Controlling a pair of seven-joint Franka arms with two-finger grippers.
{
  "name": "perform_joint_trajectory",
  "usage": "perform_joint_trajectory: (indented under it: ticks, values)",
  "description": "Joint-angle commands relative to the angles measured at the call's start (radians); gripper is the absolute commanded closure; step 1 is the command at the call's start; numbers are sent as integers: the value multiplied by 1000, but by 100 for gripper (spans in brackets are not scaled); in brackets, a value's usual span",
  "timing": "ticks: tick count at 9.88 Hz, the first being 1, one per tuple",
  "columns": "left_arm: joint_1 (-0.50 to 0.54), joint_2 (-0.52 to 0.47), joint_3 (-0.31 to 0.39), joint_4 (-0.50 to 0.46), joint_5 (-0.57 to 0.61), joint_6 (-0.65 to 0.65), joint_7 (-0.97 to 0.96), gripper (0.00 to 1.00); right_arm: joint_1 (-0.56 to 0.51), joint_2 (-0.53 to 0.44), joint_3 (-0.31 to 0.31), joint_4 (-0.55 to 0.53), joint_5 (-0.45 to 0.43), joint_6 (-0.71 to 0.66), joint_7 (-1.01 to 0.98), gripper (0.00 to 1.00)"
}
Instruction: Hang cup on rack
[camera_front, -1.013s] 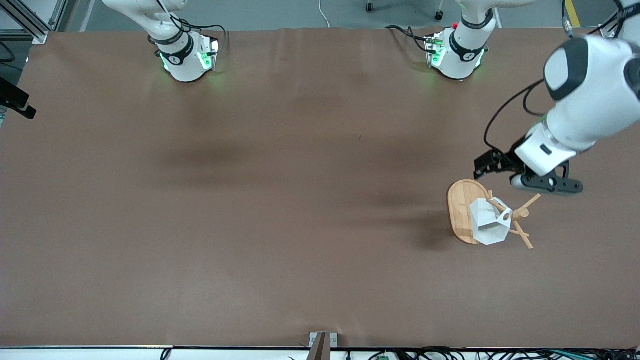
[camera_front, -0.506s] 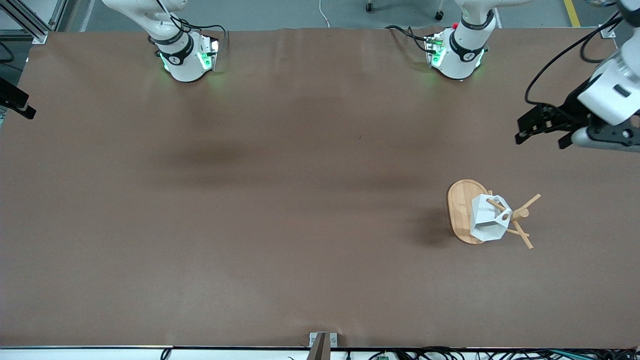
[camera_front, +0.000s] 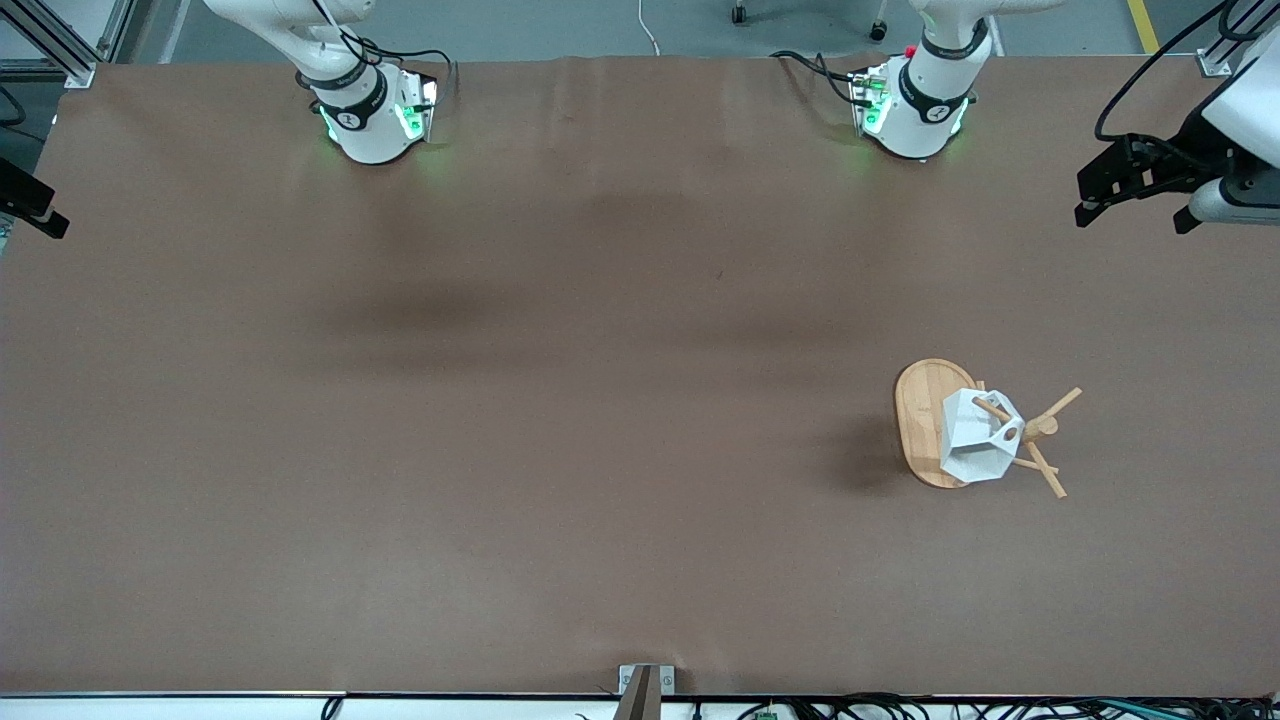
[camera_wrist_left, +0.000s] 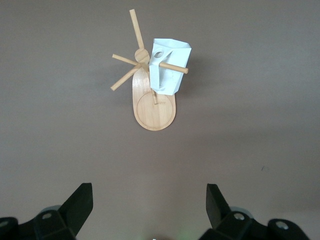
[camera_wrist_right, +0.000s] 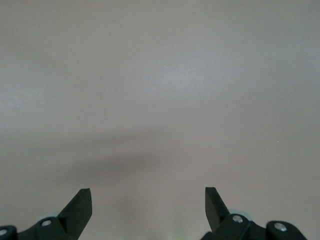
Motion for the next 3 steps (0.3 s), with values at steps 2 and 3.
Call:
perform_joint_trajectory:
  ticks: [2,3]
  values:
    - [-22,2,14,-37,20,-7,7,0,-11,7,3,13,-18,-7,-1,0]
    - [-21,5,14,-37,20,-7,8,0,-15,7,3,13,-17,-7,1,0]
